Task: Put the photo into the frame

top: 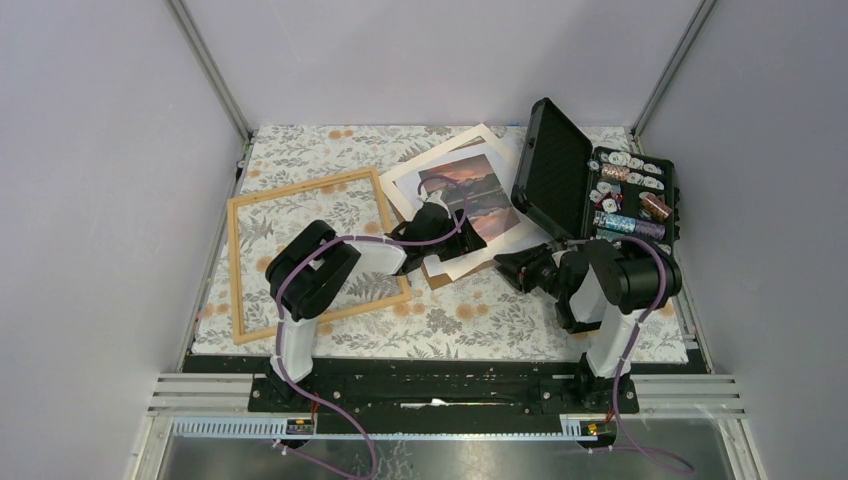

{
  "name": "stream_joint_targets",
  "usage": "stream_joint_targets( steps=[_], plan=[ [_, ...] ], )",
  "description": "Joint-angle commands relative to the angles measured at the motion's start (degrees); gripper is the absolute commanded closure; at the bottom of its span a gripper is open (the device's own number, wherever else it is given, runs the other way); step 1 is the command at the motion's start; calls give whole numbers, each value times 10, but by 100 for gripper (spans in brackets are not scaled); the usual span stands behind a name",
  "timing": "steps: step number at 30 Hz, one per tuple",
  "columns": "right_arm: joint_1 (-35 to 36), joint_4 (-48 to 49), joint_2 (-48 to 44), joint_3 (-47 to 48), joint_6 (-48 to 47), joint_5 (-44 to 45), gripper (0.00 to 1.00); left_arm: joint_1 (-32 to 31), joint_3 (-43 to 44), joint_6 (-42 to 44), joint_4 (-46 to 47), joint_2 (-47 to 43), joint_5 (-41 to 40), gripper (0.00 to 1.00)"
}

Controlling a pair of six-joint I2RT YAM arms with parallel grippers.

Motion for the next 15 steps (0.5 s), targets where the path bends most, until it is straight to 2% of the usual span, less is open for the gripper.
stream_joint_targets(
  steps=[1, 4, 11, 13, 15],
  plan=[
    [5, 128, 43, -4, 58, 32, 60, 0, -17, 0, -21, -6, 11, 33],
    [9, 130, 55, -7, 59, 45, 67, 0, -17, 2, -20, -10, 11, 34],
    [13, 139, 100, 11, 85, 60, 93, 0, -14, 21, -27, -42, 10, 30],
    [14, 155, 114, 14, 105, 61, 100, 1, -7, 38, -45, -70, 8, 23],
    [15, 163, 117, 16, 124, 59, 100, 8, 12, 64, -101, -110, 0, 12]
  ],
)
